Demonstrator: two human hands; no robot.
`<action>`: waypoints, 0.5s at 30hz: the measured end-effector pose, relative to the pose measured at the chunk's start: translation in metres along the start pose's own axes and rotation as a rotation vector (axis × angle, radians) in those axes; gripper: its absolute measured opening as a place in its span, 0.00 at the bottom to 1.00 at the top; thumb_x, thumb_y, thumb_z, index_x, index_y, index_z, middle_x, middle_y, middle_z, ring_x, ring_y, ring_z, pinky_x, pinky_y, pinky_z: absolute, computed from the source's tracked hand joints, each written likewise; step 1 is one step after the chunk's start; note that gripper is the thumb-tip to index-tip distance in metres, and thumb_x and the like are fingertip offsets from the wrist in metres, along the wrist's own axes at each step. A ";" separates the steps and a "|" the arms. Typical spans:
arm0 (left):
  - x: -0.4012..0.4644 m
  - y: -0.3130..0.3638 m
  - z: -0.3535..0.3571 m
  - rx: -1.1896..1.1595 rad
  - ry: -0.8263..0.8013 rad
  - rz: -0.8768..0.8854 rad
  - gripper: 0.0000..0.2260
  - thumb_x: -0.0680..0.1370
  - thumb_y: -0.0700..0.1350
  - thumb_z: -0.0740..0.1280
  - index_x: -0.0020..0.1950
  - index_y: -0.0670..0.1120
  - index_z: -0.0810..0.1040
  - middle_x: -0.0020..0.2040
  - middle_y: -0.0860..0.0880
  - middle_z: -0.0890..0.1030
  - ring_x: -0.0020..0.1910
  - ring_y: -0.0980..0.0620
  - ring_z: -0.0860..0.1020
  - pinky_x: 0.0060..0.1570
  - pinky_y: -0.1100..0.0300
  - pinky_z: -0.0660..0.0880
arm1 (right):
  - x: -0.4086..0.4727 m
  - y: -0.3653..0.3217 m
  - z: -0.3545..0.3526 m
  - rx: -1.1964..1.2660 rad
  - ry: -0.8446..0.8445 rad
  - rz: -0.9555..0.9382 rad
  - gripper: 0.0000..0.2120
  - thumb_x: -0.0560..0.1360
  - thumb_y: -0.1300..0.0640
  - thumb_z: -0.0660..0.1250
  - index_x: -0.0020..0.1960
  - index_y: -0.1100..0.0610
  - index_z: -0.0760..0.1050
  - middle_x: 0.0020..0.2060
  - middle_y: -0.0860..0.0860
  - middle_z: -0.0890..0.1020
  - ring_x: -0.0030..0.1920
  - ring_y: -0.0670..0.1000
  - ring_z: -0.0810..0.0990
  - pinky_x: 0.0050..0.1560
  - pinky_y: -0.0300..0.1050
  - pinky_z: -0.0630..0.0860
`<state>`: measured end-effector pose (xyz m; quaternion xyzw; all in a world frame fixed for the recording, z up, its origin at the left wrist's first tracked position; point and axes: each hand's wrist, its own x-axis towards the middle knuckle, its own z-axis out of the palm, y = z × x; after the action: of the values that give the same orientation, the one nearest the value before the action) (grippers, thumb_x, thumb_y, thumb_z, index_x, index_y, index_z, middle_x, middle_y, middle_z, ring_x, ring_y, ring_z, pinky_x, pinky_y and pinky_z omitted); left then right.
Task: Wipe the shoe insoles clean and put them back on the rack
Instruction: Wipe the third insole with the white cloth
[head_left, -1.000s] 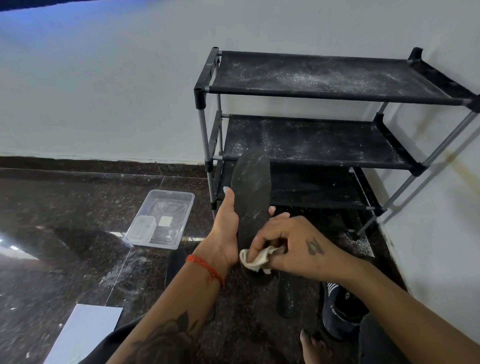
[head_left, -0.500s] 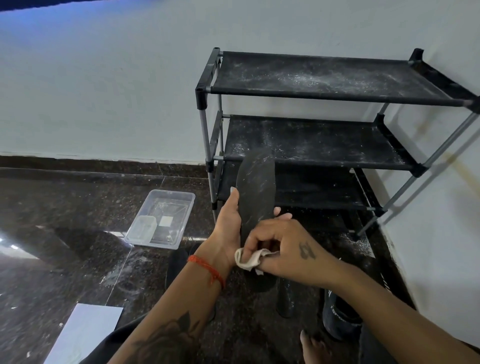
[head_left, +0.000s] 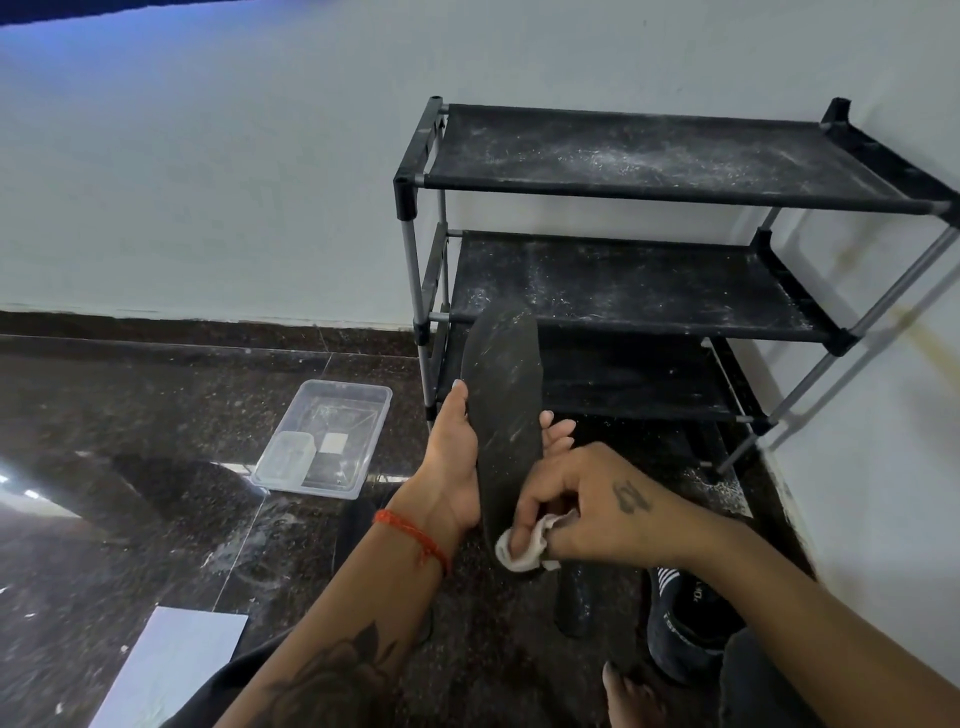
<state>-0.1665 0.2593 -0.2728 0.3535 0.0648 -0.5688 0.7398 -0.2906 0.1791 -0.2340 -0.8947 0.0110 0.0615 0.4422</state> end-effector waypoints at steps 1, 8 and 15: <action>0.000 0.000 0.000 -0.002 0.000 0.003 0.34 0.80 0.64 0.49 0.57 0.35 0.74 0.42 0.36 0.79 0.39 0.39 0.83 0.45 0.46 0.77 | 0.001 0.004 -0.001 -0.061 0.022 0.013 0.09 0.66 0.62 0.72 0.38 0.48 0.83 0.35 0.44 0.83 0.38 0.44 0.80 0.41 0.44 0.78; 0.004 0.002 -0.004 0.057 0.011 0.046 0.23 0.79 0.56 0.53 0.53 0.39 0.78 0.45 0.39 0.79 0.45 0.41 0.80 0.54 0.44 0.77 | 0.001 0.027 -0.018 -0.327 0.725 0.125 0.09 0.65 0.62 0.72 0.39 0.48 0.82 0.36 0.43 0.79 0.37 0.42 0.77 0.37 0.36 0.73; 0.003 -0.001 -0.003 0.128 0.056 0.089 0.31 0.79 0.65 0.50 0.47 0.41 0.82 0.43 0.43 0.84 0.38 0.48 0.83 0.37 0.59 0.81 | 0.014 0.005 0.017 -0.147 0.405 -0.136 0.08 0.65 0.61 0.69 0.41 0.49 0.81 0.38 0.42 0.80 0.40 0.43 0.78 0.41 0.42 0.76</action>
<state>-0.1652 0.2588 -0.2763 0.4183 0.0332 -0.5282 0.7381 -0.2787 0.1901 -0.2498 -0.9173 0.0347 -0.1488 0.3676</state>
